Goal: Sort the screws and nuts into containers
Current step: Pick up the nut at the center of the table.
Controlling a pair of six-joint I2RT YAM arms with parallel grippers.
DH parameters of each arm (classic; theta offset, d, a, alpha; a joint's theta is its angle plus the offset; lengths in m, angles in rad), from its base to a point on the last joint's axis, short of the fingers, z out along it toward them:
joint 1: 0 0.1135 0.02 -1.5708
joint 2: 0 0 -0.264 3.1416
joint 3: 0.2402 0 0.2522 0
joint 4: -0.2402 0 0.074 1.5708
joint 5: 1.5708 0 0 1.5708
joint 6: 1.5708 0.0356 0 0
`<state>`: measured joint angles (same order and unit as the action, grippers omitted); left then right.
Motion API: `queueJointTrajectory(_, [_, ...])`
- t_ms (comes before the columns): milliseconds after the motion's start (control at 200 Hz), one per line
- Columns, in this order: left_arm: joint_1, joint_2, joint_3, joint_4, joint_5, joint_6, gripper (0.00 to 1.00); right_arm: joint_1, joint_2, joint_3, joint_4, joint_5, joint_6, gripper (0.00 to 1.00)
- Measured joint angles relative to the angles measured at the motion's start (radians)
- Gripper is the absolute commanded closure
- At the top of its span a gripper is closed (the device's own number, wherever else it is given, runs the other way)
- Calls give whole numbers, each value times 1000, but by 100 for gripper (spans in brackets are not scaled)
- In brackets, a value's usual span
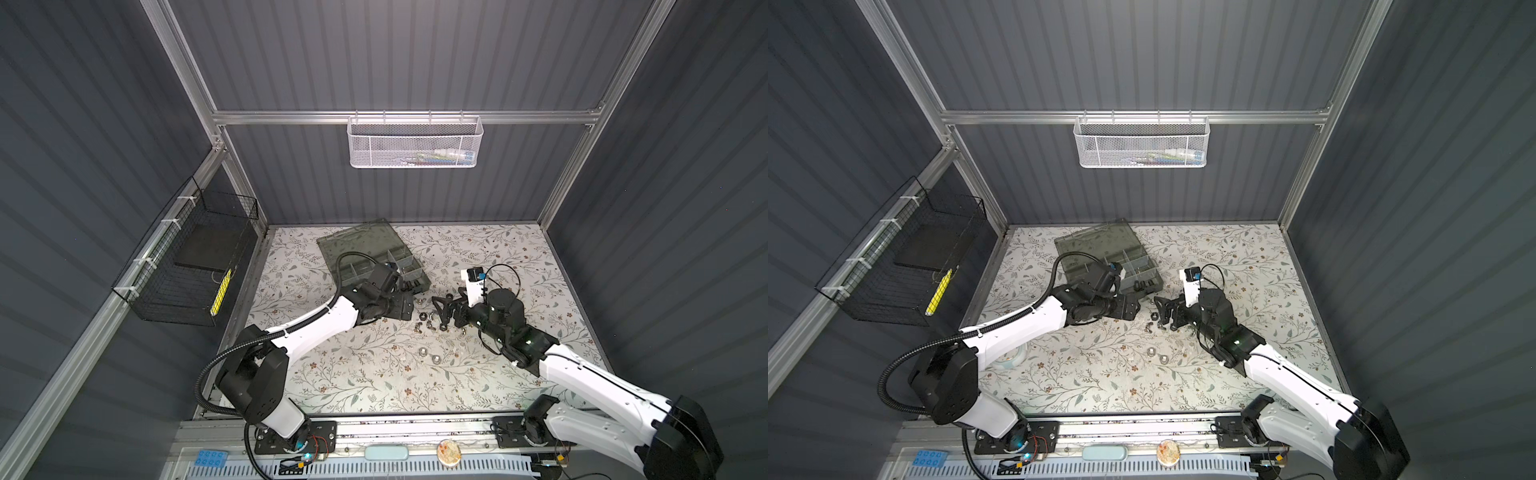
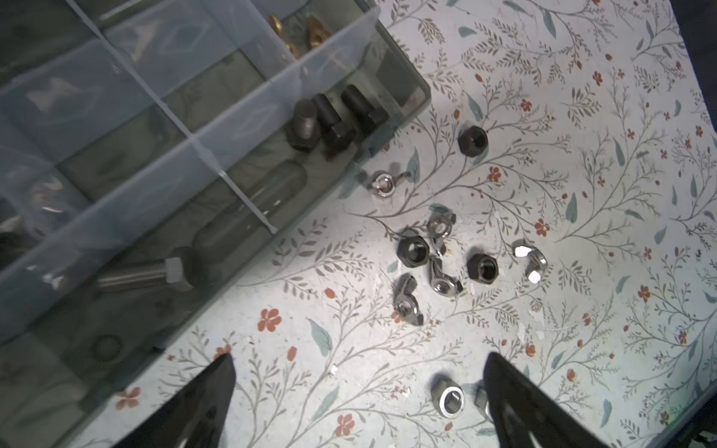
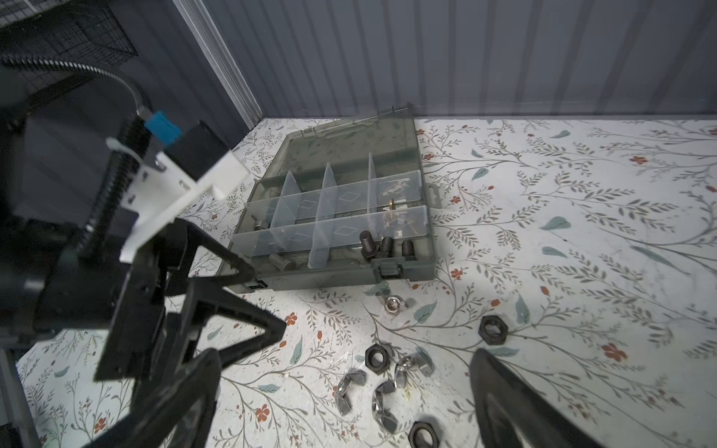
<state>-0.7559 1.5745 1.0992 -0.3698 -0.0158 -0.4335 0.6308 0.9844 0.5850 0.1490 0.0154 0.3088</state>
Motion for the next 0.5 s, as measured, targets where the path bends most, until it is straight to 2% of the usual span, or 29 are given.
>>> queueJointTrajectory(275, [-131,153,-7,92,13,-46,1,0,-162,-20,-221,101,41,1])
queueJointTrajectory(500, [-206,214,-9,108,7,-62,15,-24,-260,-68,-318,151,67,1])
